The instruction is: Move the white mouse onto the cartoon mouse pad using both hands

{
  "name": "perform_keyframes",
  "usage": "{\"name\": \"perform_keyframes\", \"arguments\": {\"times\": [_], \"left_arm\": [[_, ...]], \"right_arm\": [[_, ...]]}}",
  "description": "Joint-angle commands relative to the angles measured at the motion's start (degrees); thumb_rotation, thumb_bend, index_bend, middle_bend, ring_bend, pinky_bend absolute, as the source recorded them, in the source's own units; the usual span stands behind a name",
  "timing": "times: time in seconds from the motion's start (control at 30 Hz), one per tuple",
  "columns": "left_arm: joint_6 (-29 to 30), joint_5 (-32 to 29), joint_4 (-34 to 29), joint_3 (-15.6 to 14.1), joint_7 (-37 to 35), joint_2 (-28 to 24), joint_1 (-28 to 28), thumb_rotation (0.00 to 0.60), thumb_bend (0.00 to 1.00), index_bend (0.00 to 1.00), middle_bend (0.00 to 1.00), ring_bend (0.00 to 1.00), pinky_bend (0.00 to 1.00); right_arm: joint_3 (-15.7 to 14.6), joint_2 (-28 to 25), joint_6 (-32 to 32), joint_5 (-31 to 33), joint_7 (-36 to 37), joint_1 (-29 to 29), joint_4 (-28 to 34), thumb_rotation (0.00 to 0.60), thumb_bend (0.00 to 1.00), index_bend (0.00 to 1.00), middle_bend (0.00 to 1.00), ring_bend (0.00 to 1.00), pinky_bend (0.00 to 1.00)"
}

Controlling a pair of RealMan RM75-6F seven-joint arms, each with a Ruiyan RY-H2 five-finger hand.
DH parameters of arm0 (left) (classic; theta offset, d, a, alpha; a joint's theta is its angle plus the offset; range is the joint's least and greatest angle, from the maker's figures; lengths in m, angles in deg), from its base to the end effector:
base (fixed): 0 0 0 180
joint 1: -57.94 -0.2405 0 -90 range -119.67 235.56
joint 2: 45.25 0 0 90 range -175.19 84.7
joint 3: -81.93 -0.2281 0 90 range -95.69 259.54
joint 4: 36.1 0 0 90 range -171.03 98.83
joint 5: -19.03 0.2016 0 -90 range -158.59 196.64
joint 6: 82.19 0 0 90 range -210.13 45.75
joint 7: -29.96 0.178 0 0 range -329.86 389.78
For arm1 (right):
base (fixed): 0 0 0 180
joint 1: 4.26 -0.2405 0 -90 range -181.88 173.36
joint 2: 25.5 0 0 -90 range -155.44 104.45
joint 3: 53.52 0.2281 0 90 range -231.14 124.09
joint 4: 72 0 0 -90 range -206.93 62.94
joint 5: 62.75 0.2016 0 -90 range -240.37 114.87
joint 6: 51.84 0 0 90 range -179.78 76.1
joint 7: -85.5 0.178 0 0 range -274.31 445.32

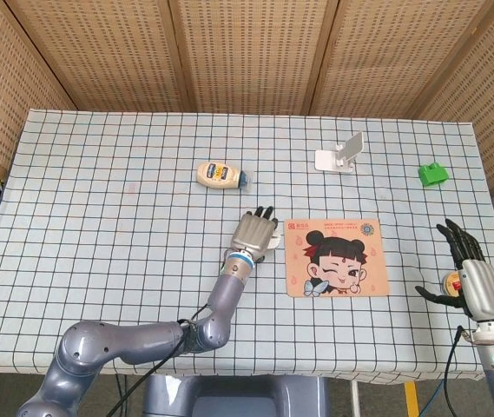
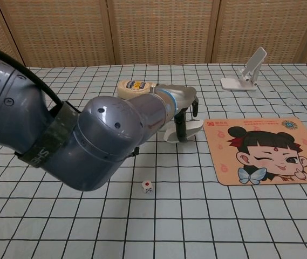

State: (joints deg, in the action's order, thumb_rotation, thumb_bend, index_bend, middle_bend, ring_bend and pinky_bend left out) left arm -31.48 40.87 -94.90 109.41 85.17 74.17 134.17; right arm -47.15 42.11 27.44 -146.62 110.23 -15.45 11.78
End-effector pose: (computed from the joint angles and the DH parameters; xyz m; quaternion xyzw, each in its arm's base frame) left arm 0.0495 0.3819 -0.1412 -0.7730 -0.3762 -0.2894 0.4209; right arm -0.2870 -0.2591 0.1494 0.5291 -0.4754 0.4980 0.4961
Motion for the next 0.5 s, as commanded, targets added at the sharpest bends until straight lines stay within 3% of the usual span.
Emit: {"name": "perform_keyframes", "arguments": {"times": [0.03,0.27,0.5], "left_arm": [[0.3,1.8,-3.0,-0.5,-3.2,-1.9,-2.1,0.6,0.19,0.2,0.0,0.0,0.15],[3.7,6.2,-12.6,-3.0,-9.1,-8.5,-8.4,0.6,0.17,0.19,0.0,0.0,0.14],[12.1,18.0,-27.5,-8.6,-19.0,-20.5,-20.4,0.6,0.17,0.19,0.0,0.0,0.13]], "right_arm": [[0.1,0.0,0.1,0.1,-0.3,0.1,0.1,0.6,0.13,0.0,0.0,0.0,0.0],[0.4,0.2,0.5,0.6,-1.5,0.3,0.2,0.6,0.13,0.0,0.0,0.0,0.0],[0.9,0.6,-0.1,2.0,-3.0,0.4,0.1,0.6,0.13,0.0,0.0,0.0,0.0]]}}
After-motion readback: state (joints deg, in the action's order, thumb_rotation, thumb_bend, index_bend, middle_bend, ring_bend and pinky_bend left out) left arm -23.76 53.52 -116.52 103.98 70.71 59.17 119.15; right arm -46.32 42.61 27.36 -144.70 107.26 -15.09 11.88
